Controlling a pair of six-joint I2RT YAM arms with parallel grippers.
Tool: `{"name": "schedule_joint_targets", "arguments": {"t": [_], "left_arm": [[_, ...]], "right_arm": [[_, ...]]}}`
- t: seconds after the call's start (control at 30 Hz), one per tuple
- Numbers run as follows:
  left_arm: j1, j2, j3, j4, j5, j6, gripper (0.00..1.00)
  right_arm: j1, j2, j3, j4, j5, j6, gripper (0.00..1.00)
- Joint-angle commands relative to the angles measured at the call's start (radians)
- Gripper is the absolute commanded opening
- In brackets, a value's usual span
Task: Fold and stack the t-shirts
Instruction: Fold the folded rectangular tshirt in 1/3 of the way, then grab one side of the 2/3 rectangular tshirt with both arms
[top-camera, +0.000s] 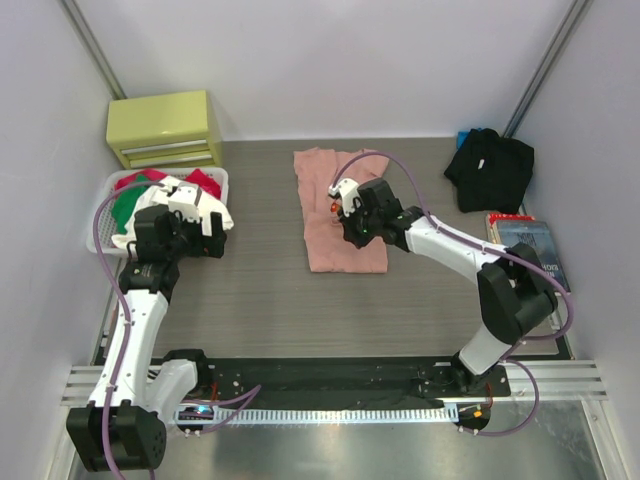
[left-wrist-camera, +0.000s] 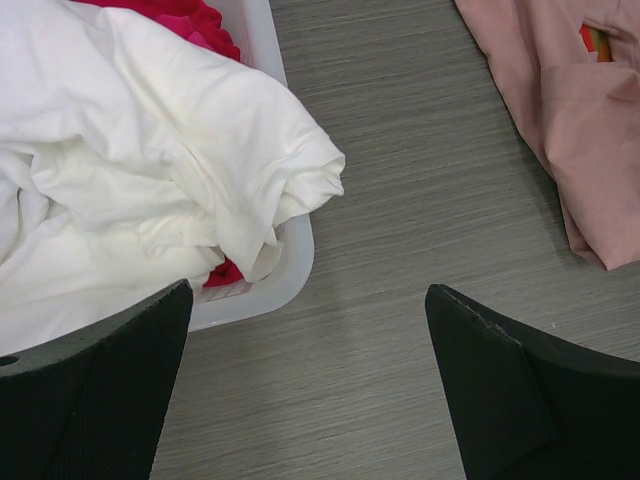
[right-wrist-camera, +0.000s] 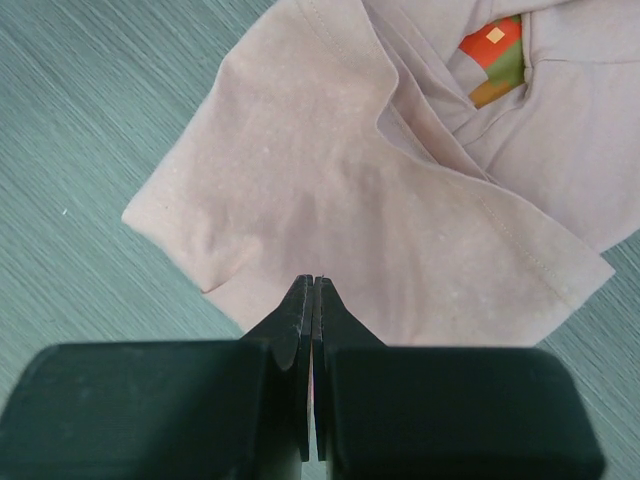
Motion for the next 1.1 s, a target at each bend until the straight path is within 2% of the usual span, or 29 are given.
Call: {"name": "schedule_joint_targets", "arguments": {"t": [0.0,0.2,0.37,0.53,0.77,0.83,0.87,0.93,1.03,1.07], "left_arm": [[0.006,-0.01,0.02,0.017,-0.002,0.004,1.0],[0.006,-0.016,0.016,0.013,-0.008,0.01,1.0],[0.006,-0.01,0.014,0.014,-0.007,0.014,1.0],[0.006,-0.001,0.012,0.017,0.009,0.012,1.0],[0.005,0.011,0.011,0.023,0.026,0.006,1.0],[0.006,0.007,0.009,0.023,0.027,0.003,1.0],[0.006,0.001,0.011,0.023,0.027,0.003,1.0],[0.006,-0.001,0.015,0.022,0.033,-0.002,1.0],[0.005,0.036,0.052,0.0,0.059,-0.014,1.0],[0.006,0.05,0.067,-0.032,0.093,-0.016,1.0]], "right_arm": [[-0.006,0.065,0.067,0.056,-0.018,-0.018,0.01],[-0.011,0.211,0.167,0.068,-0.018,-0.036,0.01],[-0.052,0.356,0.258,0.102,0.072,-0.07,0.01],[-0.159,0.311,0.247,0.32,0.224,-0.033,0.01],[-0.17,0.19,0.282,0.332,0.282,-0.108,0.01],[-0.17,0.17,0.282,0.285,0.247,-0.096,0.01],[-0.167,0.151,0.287,0.206,0.215,-0.088,0.01],[-0.17,0.108,0.269,0.148,0.118,-0.021,0.01],[-0.183,-0.036,0.154,0.061,-0.046,0.007,0.01],[-0.18,-0.08,0.094,-0.015,-0.087,-0.013,0.01]]}}
